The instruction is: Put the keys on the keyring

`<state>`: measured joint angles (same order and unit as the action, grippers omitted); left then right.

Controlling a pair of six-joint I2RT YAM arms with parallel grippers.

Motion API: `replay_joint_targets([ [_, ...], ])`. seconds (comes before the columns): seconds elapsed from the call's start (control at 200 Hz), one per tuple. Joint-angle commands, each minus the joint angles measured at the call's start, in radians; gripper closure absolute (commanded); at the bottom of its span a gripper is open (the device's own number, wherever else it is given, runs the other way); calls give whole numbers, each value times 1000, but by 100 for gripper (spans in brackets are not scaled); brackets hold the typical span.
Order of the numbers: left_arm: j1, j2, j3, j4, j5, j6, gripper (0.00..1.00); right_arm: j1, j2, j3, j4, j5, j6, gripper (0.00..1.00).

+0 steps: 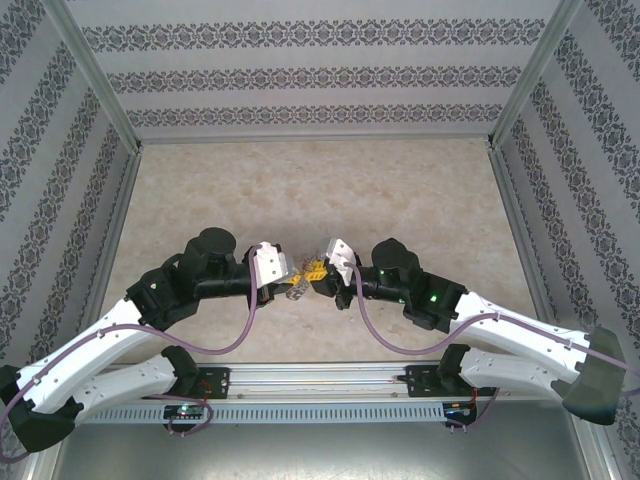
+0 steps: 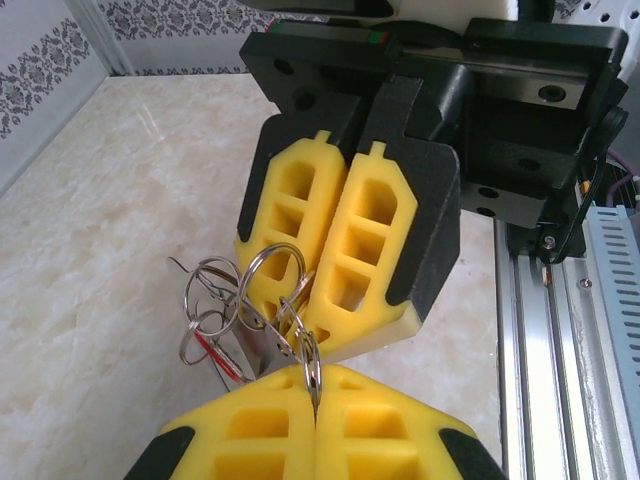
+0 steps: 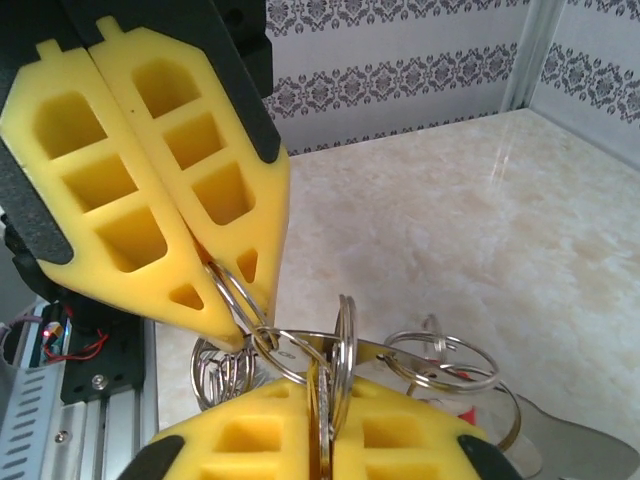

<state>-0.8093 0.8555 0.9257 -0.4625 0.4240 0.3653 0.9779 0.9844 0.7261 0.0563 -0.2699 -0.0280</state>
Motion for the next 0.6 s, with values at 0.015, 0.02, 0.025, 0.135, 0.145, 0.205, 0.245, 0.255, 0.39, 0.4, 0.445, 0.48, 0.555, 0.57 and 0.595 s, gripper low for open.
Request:
replay_joint_targets([
  [0.015,11,-34,3,61,26,-11,100,-3,-6,19,4,-5,-1,97],
  [0.02,11,-34,3,61,26,-11,100,-4,-6,19,4,-8,-1,97],
  [0.025,11,-35,3,61,26,-12,100,-5,-7,18,3,-10,-2,97],
  [0.135,12,-34,4,68,27,-9,100,-22,14,29,-20,-74,6,100],
  [0.145,12,-34,4,68,27,-9,100,-24,18,31,-22,-80,6,100],
  [0.205,12,-34,4,78,28,-9,100,-33,40,45,-36,-111,13,100],
  [0.245,12,-32,5,81,29,-9,100,-38,55,56,-48,-129,18,100],
  [0.255,12,-33,5,82,29,-8,100,-39,59,58,-51,-132,17,100],
  [0.39,12,-30,9,87,20,-4,100,-50,102,94,-98,-170,23,100],
  [0.4,12,-30,9,87,18,-4,100,-50,105,96,-102,-170,24,100],
  [0.445,12,-31,9,87,12,-3,100,-53,115,100,-110,-184,23,100],
  [0.48,12,-32,7,89,3,-2,100,-54,121,102,-120,-187,20,100],
  [0.555,12,-36,7,89,-12,-1,100,-54,124,101,-136,-189,15,100],
  [0.57,12,-36,6,90,-15,0,100,-54,123,99,-135,-190,14,100],
  [0.595,12,-37,6,90,-19,1,100,-54,119,94,-139,-190,14,100],
])
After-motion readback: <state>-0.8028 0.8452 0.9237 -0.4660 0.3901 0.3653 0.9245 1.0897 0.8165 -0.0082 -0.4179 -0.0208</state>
